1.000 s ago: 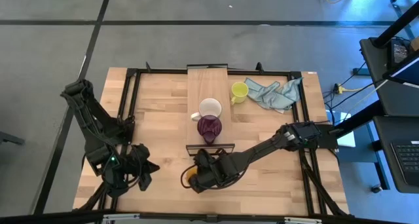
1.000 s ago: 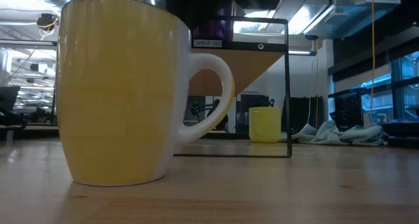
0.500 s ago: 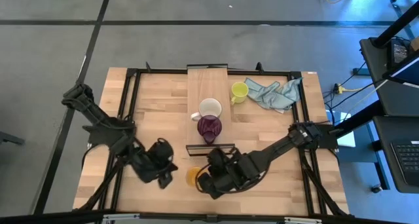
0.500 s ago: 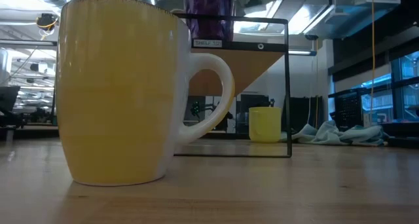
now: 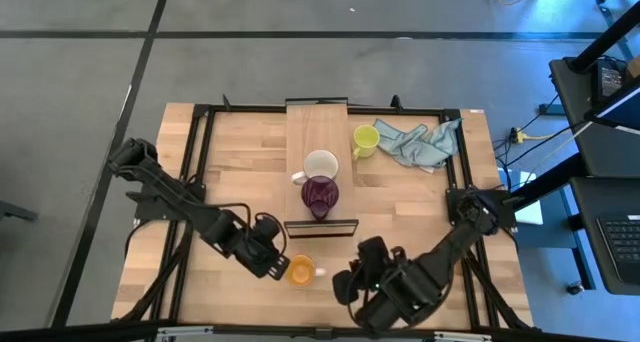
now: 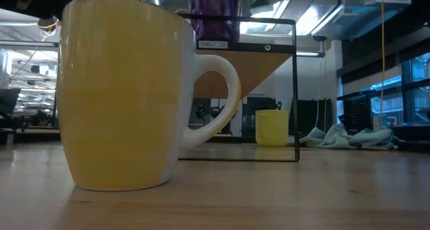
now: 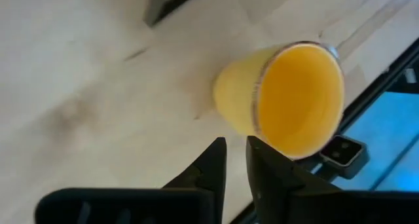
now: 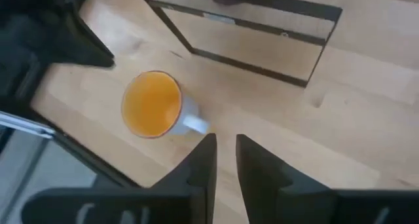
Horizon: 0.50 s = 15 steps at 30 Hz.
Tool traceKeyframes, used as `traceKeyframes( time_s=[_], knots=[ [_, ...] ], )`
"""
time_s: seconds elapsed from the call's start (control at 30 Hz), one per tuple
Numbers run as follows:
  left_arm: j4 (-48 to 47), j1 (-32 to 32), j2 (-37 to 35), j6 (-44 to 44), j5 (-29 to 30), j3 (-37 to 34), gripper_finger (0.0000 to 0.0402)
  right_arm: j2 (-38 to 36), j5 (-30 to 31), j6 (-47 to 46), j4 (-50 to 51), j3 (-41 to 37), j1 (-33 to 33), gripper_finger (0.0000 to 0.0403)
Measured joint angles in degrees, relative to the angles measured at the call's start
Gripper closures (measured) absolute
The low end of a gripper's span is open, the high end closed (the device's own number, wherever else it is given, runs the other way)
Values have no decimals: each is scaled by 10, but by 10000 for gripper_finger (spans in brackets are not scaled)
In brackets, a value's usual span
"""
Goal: Stack small to large cups/mugs on shelf
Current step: Put the yellow mug on the shelf
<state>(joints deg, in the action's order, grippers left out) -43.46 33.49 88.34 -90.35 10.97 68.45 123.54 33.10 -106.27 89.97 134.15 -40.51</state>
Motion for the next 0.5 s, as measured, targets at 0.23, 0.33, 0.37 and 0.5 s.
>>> traceKeyframes(
  time_s=[0.23,0.33,0.37,0.5],
  knots=[
    [57,0,11,-8,1,0,344,-1,14,-52,0,0,-35,343],
    [71,0,11,-8,12,0,342,-1,14,-63,0,0,-47,343],
    [74,0,11,-8,17,0,341,-1,14,-68,0,0,-50,343],
    [75,-1,15,-6,22,0,337,-1,14,-75,0,0,-62,343]
  ],
)
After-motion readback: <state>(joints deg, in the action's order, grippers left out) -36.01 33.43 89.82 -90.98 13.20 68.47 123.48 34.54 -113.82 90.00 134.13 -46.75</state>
